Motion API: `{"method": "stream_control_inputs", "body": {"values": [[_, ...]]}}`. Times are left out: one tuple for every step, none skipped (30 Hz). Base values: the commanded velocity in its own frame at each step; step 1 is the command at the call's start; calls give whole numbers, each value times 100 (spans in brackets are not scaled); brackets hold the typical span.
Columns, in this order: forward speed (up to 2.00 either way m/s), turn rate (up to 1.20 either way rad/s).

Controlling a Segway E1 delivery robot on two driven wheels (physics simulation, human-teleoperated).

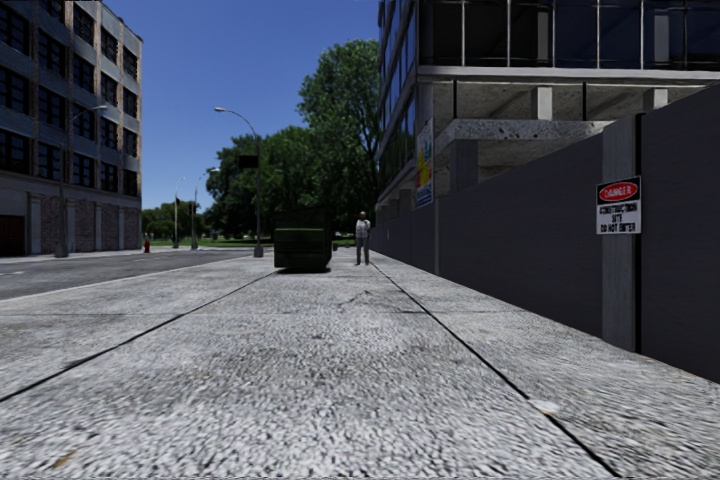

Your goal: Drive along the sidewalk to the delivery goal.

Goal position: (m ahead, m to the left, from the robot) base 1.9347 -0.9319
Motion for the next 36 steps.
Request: {"method": "stream_control_inputs", "body": {"values": [[101, -82], [101, -82], [101, -82], [101, -82], [101, -82], [101, -82], [101, -82], [101, -81], [101, -81], [101, -81], [101, -81], [101, -81], [101, -79], [101, -79], [101, -78], [101, -75], [101, -72], [101, -72], [101, -72], [101, -71], [101, -71], [101, -70], [101, -67], [101, -67], [101, -66], [101, -65], [101, -64], [101, -52], [101, -52], [101, -35], [101, -4], [101, 0], [101, 0], [101, 0], [101, 0], [101, 0]]}}
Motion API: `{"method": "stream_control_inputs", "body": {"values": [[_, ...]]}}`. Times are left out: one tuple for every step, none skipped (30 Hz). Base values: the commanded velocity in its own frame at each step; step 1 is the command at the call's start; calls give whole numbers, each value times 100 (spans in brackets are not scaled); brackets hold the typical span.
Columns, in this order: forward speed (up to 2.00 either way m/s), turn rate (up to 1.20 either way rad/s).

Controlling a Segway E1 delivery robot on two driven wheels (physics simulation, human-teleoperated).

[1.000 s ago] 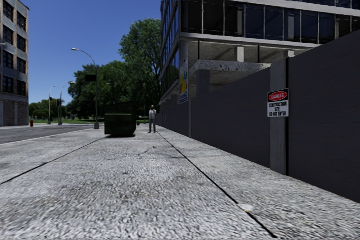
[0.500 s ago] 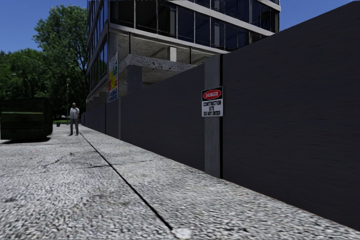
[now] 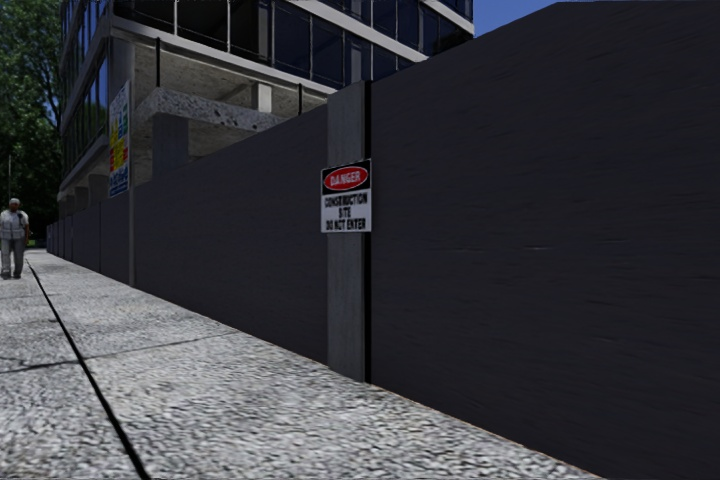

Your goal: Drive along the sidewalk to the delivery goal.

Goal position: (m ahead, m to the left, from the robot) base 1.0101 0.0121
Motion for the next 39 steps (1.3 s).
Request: {"method": "stream_control_inputs", "body": {"values": [[101, 0], [101, 0], [101, 0], [101, 0], [99, 0], [97, 0], [97, 0], [94, 0], [91, 0], [90, 0], [89, 0], [89, 0], [88, 0], [88, 0], [87, 0], [87, 0], [87, 0], [87, 0], [87, 0], [87, 0], [87, 0], [87, 0], [87, 0], [87, 0], [87, 0], [87, 33], [87, 48], [87, 61], [87, 61], [87, 66], [86, 67], [83, 67], [76, 67], [76, 67], [71, 67], [57, 67], [19, 55], [0, 0], [0, 0]]}}
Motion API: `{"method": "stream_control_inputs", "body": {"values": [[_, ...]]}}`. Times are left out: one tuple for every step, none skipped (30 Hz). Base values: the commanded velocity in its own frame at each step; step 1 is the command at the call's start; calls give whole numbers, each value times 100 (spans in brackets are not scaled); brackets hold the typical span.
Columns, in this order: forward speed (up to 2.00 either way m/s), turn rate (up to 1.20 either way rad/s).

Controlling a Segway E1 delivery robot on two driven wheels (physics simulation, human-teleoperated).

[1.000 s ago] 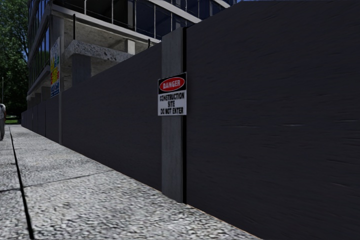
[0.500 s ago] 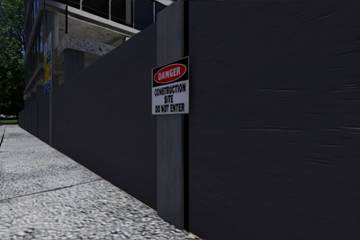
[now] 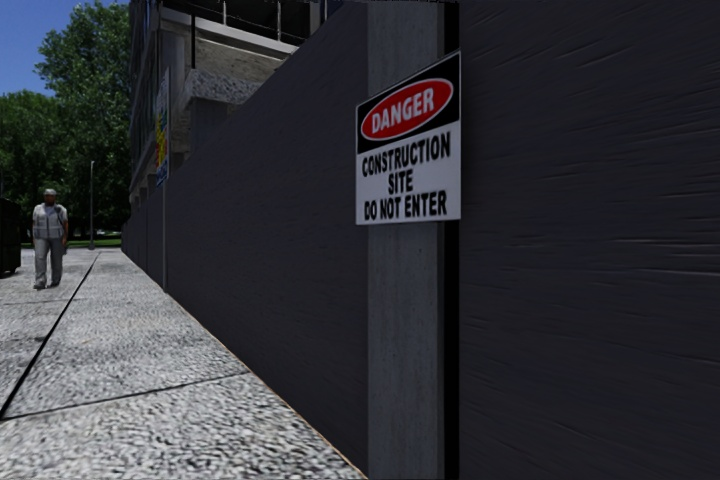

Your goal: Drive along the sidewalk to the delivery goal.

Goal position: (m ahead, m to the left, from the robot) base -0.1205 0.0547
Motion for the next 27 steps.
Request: {"method": "stream_control_inputs", "body": {"values": [[0, 0], [0, 0], [0, 0], [0, 0], [0, 0], [0, 0], [0, 0], [0, 0], [0, 0], [0, 0], [0, 0], [0, 0], [0, 0], [0, 0], [0, 0], [0, 0], [0, 0], [0, 0], [0, 0], [0, 0], [0, 0], [0, 0], [0, 0], [0, 0], [0, 0], [0, 0], [0, 0]]}}
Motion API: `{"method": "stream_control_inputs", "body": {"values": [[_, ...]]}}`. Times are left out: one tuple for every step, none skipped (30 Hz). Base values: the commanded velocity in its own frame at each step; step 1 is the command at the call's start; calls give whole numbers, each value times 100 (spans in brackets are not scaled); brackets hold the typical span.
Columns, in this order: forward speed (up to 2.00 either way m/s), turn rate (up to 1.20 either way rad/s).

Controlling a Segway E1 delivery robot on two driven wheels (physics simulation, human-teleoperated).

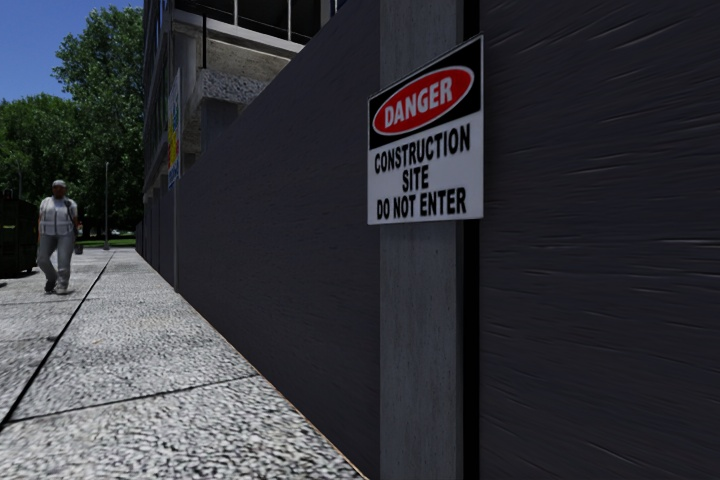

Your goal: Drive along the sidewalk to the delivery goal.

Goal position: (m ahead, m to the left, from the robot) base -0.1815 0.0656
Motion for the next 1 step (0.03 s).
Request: {"method": "stream_control_inputs", "body": {"values": [[0, 0]]}}
